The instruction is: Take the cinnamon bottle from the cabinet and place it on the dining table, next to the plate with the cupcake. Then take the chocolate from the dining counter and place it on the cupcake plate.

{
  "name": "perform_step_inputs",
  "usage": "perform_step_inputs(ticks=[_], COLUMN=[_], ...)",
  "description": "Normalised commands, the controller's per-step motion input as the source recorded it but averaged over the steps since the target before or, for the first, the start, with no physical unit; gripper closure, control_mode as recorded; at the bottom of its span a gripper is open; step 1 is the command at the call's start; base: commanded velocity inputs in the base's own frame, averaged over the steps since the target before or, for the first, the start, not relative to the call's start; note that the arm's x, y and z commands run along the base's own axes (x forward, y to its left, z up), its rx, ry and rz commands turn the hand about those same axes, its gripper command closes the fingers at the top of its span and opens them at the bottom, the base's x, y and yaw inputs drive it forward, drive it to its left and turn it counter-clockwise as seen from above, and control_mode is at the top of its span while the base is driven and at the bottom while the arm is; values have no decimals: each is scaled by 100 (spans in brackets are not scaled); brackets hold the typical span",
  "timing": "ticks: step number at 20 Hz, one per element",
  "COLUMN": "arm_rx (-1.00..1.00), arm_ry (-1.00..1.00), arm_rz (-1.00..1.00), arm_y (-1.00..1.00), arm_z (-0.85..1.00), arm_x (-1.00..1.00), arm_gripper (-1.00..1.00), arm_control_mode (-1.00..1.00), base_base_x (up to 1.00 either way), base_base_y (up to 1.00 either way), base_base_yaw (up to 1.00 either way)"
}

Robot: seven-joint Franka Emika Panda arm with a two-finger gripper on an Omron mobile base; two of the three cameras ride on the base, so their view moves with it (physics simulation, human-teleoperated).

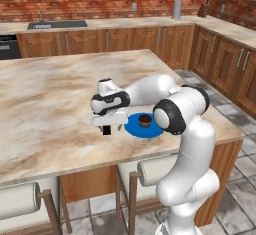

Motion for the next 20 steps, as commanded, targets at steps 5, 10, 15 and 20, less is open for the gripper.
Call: perform_step_inputs(ticks=[5,10,15,20], arm_rx=[0,0,0,0], arm_ry=[0,-3,-6,-5], arm_rz=[0,0,0,0], arm_y=[0,7,14,1], arm_z=[-34,-33,-23,-11], arm_x=[48,29,27,17], arm_gripper=[-100,-100,-100,-100], arm_control_mode=[-100,-100,-100,-100], base_base_x=[0,0,0,0], base_base_y=[0,0,0,0], base_base_yaw=[0,0,0,0])
